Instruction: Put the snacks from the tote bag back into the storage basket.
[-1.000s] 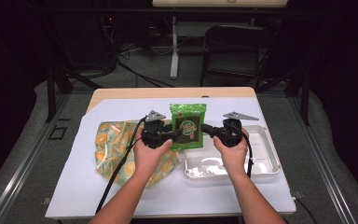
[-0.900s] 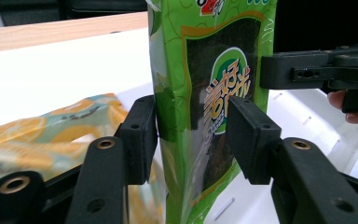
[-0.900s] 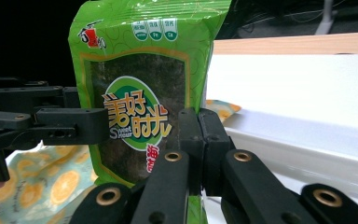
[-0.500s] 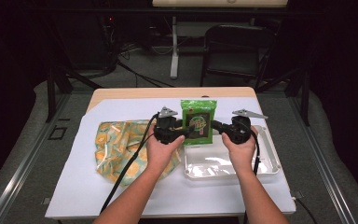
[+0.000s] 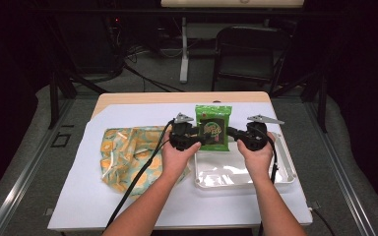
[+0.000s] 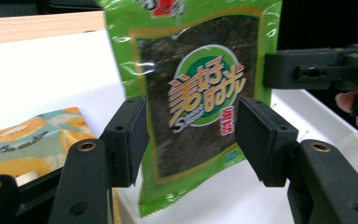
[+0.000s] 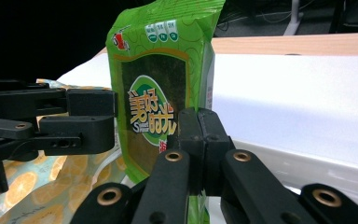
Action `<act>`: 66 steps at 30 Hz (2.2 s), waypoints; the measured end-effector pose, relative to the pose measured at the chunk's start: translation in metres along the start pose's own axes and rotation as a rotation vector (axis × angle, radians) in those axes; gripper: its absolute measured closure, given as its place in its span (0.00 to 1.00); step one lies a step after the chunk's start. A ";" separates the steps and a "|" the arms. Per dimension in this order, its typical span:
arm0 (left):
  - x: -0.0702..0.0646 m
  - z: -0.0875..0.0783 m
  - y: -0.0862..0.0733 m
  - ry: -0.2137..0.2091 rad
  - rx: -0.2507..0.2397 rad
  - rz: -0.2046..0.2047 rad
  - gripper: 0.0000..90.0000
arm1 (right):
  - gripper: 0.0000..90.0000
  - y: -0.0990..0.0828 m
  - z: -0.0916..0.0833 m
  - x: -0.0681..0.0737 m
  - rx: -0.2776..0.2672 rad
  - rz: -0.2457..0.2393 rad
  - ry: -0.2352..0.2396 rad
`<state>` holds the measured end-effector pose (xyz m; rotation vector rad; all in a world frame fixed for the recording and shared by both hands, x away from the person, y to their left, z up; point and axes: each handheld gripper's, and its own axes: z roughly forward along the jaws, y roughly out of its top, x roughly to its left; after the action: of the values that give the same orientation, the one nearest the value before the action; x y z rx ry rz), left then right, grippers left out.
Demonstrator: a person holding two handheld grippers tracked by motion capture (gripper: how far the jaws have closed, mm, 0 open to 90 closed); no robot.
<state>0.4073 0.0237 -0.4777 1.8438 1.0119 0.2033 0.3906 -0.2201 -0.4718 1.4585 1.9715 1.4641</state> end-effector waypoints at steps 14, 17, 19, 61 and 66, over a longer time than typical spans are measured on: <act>0.004 -0.006 0.002 0.031 0.019 0.024 0.48 | 1.00 -0.006 0.011 -0.015 0.075 0.031 -0.003; 0.003 -0.008 0.002 0.033 0.013 0.028 0.47 | 1.00 -0.008 0.014 -0.019 0.090 0.038 -0.009; 0.003 -0.008 0.002 0.029 0.015 0.029 0.47 | 1.00 -0.009 0.017 -0.022 0.098 0.043 -0.011; 0.009 -0.016 -0.002 0.046 0.041 0.027 0.47 | 1.00 -0.018 0.039 -0.035 0.121 0.101 -0.071; 0.010 -0.018 -0.002 0.046 0.046 0.034 0.47 | 1.00 -0.019 0.042 -0.036 0.120 0.123 -0.093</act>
<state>0.4026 0.0433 -0.4733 1.9064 1.0248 0.2458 0.4261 -0.2260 -0.5179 1.6935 1.9747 1.3192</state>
